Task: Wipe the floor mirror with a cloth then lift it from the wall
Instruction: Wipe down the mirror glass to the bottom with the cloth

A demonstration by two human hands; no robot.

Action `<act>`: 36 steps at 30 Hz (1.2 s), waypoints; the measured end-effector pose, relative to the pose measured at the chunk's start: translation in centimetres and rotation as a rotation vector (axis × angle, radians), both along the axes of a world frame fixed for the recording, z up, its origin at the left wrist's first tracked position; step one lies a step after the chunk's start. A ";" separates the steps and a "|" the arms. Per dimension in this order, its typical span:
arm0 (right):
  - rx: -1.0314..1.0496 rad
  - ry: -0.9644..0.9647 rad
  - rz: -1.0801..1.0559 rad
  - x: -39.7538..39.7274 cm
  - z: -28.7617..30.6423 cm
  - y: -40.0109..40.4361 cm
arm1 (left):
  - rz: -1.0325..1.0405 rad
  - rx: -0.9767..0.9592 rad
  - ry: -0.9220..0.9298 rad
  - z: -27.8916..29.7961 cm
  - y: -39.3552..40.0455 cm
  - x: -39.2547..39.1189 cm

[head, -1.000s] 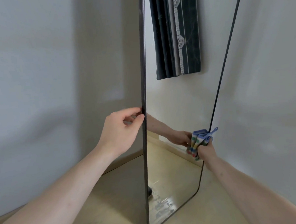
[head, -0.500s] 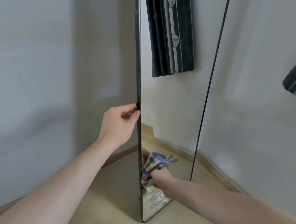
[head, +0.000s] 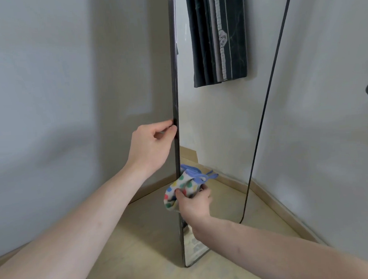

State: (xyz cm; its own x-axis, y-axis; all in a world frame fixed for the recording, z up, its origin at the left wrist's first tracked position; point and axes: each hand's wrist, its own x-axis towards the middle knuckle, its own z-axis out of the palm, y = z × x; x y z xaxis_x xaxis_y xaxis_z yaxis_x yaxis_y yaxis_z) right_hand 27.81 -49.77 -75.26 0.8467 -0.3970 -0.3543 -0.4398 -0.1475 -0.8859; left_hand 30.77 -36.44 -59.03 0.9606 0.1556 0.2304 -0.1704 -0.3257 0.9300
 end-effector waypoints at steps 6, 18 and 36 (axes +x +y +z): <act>-0.134 0.217 0.088 -1.9 -5.0 -0.5 | -0.019 -0.030 -0.019 -0.1 0.2 0.2; 0.100 0.476 -0.038 1.7 -15.9 -6.5 | -0.038 -0.001 -0.080 -0.4 0.3 1.4; -0.003 0.144 -0.183 11.3 -8.2 -21.6 | -0.024 0.056 -0.118 -0.3 0.6 1.8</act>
State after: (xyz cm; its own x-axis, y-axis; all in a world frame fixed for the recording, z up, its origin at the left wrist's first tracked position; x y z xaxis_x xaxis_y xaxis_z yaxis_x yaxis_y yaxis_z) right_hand 39.12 -71.36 -83.48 0.7017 -0.5402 -0.4646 -0.5809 -0.0562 -0.8120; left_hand 32.54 -35.88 -59.36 0.9295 0.1166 0.3500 -0.2861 -0.3709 0.8835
